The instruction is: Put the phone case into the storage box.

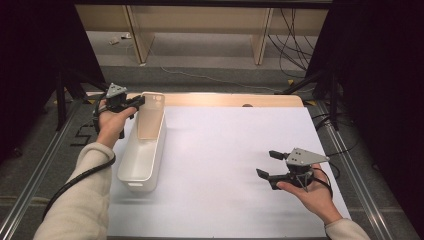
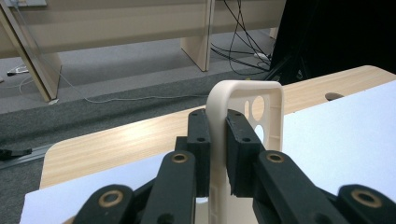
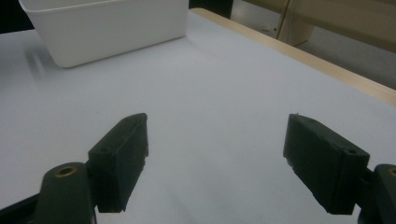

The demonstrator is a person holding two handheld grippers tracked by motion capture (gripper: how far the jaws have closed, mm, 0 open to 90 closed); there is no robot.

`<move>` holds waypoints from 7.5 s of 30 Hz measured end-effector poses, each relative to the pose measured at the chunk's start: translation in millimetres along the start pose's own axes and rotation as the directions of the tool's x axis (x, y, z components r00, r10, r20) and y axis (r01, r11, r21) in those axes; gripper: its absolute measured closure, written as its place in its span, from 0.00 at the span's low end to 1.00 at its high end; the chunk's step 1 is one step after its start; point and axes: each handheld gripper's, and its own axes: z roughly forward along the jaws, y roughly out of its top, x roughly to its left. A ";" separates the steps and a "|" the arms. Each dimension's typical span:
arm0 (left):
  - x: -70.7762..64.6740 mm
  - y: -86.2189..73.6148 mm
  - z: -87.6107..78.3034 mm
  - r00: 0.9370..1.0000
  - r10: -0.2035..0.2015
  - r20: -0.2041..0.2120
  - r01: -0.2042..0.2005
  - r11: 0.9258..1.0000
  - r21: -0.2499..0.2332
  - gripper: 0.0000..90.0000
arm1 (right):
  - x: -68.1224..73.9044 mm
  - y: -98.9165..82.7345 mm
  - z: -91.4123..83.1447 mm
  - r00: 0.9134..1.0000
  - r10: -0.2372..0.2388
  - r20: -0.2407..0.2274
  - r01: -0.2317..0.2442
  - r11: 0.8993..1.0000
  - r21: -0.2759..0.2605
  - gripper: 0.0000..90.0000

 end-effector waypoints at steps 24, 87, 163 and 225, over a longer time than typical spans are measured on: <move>3.3 -2.7 2.1 0.999 0.019 -0.032 -0.018 0.999 0.035 0.88 | 0.0 -0.3 0.8 1.000 0.001 -0.002 -0.001 1.000 0.002 0.26; 9.0 -13.2 9.6 0.991 0.075 -0.113 -0.063 0.992 0.105 0.75 | 0.1 -0.9 1.1 1.000 0.006 -0.010 -0.006 1.000 0.006 0.26; -83.6 -24.9 -99.0 0.984 0.092 0.155 -0.086 0.995 -0.043 0.10 | 0.0 0.6 0.6 1.000 0.005 -0.001 -0.005 1.000 0.002 0.23; -137.4 -78.5 -132.9 0.955 0.178 0.236 -0.167 0.984 -0.066 0.13 | 1.4 1.1 0.2 1.000 -0.004 -0.001 0.004 1.000 -0.001 0.22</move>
